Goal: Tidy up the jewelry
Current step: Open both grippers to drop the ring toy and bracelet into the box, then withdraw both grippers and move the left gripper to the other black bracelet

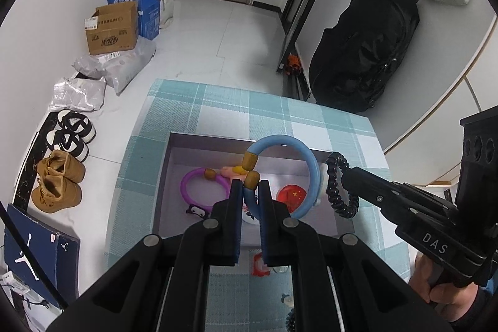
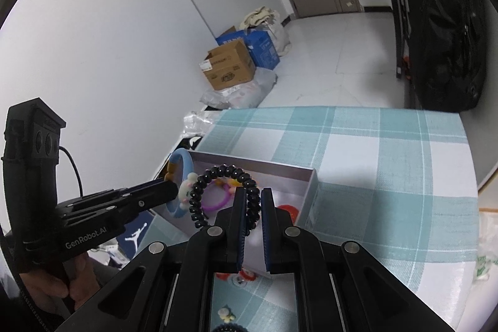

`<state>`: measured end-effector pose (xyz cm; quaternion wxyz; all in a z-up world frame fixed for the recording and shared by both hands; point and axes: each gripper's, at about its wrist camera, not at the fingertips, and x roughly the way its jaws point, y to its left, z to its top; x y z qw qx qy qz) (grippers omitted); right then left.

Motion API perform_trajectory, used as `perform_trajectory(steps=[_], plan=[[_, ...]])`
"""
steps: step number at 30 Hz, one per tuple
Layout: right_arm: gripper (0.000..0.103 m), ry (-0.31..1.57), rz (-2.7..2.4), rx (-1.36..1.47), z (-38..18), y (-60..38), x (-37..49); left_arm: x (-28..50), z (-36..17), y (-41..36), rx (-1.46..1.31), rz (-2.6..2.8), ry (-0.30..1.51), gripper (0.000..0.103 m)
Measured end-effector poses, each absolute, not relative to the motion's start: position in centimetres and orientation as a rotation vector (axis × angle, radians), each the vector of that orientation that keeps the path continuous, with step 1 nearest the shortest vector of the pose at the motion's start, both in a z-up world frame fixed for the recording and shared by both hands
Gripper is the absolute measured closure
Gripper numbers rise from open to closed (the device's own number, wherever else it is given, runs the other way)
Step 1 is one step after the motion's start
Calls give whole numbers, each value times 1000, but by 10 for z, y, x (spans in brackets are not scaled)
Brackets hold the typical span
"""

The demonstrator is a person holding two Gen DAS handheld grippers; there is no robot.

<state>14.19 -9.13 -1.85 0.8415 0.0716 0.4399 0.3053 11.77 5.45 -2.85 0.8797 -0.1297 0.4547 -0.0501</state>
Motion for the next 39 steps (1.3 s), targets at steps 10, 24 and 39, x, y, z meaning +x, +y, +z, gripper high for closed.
perform_trajectory(steps=[10, 24, 39], plan=[[95, 951, 645, 168, -24, -88, 151, 132, -38, 51, -281, -86, 987, 98], [92, 962, 618, 102, -28, -79, 148, 141, -43, 50, -281, -88, 990, 96], [61, 876, 607, 103, -7, -101, 131, 120, -32, 49, -278, -120, 951, 49]])
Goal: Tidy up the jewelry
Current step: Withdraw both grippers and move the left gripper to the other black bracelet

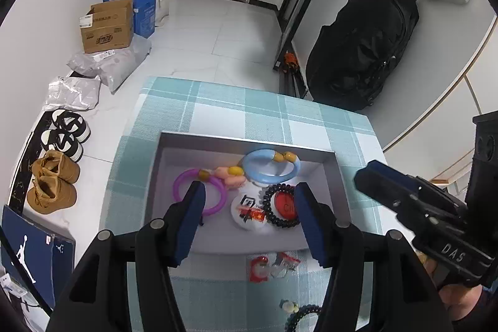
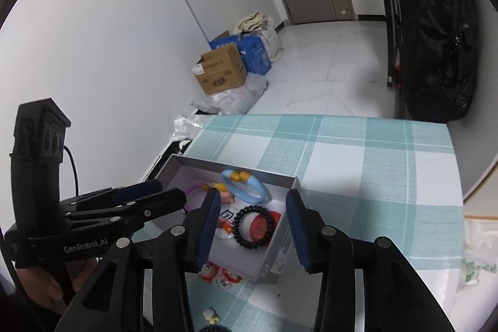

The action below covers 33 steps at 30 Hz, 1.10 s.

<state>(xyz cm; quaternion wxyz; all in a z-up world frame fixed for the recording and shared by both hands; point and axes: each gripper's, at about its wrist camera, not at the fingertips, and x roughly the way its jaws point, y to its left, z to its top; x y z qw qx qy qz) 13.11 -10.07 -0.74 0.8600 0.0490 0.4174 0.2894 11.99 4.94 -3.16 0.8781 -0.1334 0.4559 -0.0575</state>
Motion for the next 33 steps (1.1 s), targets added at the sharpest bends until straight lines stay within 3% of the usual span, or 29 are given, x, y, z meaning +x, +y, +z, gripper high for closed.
perform_trajectory(steps=[5, 12, 14, 25, 29, 33], plan=[[52, 834, 597, 91, 0, -107, 122, 111, -29, 53, -301, -124, 942, 49], [50, 804, 601, 44, 2, -106, 111, 99, -21, 50, -254, -85, 900, 48], [43, 798, 597, 33, 0, -107, 108, 96, -20, 50, -242, -74, 888, 48], [28, 795, 606, 2, -4, -113, 87, 72, -12, 43, -231, -64, 820, 47], [24, 799, 595, 25, -4, -121, 78, 56, -17, 34, -208, -44, 824, 40], [22, 827, 571, 42, -8, -131, 71, 44, -26, 23, -186, -63, 869, 38]])
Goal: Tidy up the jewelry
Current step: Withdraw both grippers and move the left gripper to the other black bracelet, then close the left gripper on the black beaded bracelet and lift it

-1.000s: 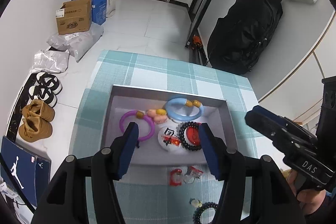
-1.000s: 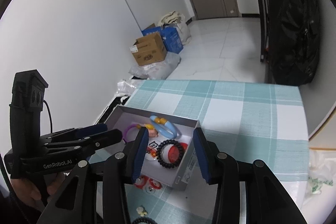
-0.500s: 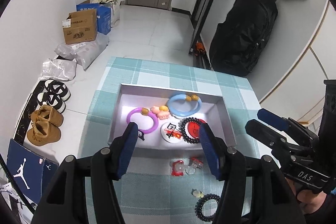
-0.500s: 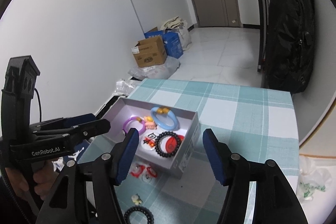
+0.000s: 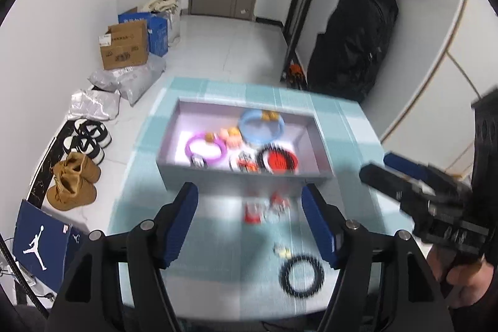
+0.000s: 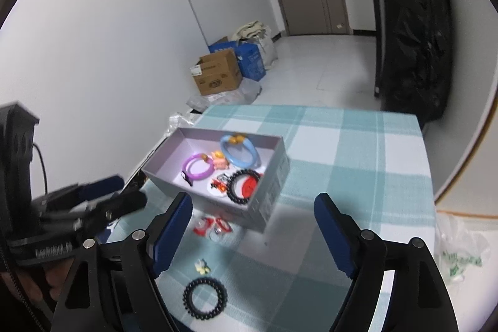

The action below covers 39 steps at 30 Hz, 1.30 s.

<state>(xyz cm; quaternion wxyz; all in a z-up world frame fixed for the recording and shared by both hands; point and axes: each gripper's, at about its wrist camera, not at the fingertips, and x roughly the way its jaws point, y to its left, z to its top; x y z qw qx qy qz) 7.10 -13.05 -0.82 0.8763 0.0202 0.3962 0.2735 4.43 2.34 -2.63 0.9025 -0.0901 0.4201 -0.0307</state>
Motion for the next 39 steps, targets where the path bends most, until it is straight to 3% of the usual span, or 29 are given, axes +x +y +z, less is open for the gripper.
perform_trajectory(steps=[12, 26, 27, 30, 35, 37, 39], plan=[[20, 953, 459, 70, -33, -155, 69, 20, -40, 3, -149, -156, 954, 37], [20, 944, 457, 91, -29, -163, 63, 31, -82, -18, -20, -95, 1112, 38], [20, 945, 456, 99, -29, -165, 63, 32, -83, -18, -23, -98, 1116, 40], [20, 948, 459, 112, -28, -166, 64, 36, -91, -24, 6, -105, 1148, 63], [20, 947, 467, 110, -27, -166, 64, 34, -91, -38, 64, -105, 1143, 82], [20, 949, 471, 110, -27, -165, 64, 31, -90, -44, 86, -129, 1143, 96], [20, 952, 469, 108, -27, -165, 63, 29, -91, -45, 101, -127, 1141, 97]])
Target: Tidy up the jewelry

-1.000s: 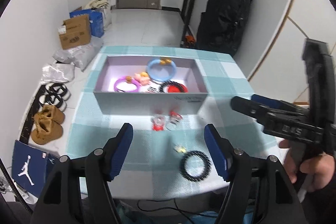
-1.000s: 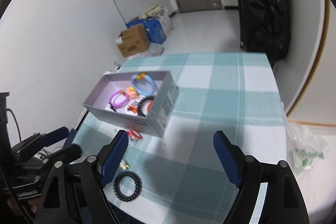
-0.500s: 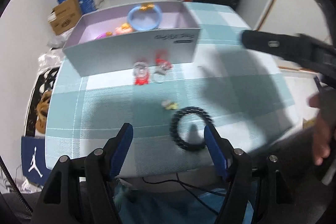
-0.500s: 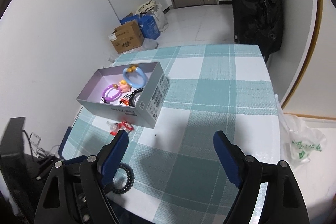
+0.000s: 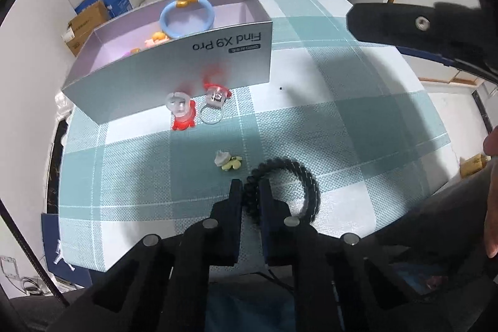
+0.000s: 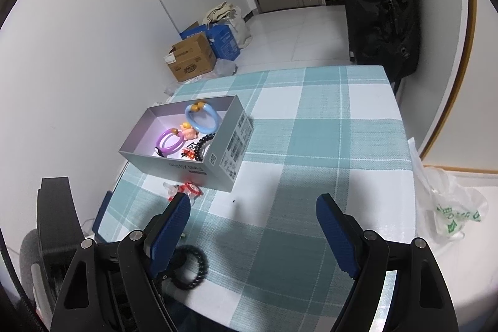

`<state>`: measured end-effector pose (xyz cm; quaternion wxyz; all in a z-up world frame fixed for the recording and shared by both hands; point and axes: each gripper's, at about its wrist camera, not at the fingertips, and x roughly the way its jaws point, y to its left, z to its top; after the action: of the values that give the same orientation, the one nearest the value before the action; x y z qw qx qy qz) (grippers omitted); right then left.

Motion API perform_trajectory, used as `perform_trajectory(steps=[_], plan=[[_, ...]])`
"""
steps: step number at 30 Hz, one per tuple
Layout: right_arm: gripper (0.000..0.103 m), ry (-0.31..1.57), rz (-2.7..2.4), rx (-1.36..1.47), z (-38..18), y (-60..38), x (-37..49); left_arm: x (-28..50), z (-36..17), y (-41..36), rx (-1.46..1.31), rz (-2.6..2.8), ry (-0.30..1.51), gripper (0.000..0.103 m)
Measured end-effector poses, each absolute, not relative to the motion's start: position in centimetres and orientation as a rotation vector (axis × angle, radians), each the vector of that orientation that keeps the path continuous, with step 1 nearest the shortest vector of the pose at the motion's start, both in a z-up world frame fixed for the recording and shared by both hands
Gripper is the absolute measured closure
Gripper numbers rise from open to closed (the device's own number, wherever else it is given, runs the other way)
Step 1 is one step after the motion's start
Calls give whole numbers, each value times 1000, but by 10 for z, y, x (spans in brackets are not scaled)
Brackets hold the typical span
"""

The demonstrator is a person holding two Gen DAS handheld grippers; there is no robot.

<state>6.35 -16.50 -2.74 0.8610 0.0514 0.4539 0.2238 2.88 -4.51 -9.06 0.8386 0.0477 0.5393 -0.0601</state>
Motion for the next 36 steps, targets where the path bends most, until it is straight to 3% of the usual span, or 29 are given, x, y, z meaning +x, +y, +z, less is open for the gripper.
perform_trajectory(steps=[9, 27, 36], plan=[[20, 973, 432, 141, -32, -174, 68, 31, -84, -14, -76, -144, 1148, 98], [20, 1037, 532, 13, -54, -135, 60, 32, -25, 42, -293, -109, 929, 98], [31, 1002, 741, -176, -61, -78, 35, 34, -21, 58, -329, -106, 894, 98]])
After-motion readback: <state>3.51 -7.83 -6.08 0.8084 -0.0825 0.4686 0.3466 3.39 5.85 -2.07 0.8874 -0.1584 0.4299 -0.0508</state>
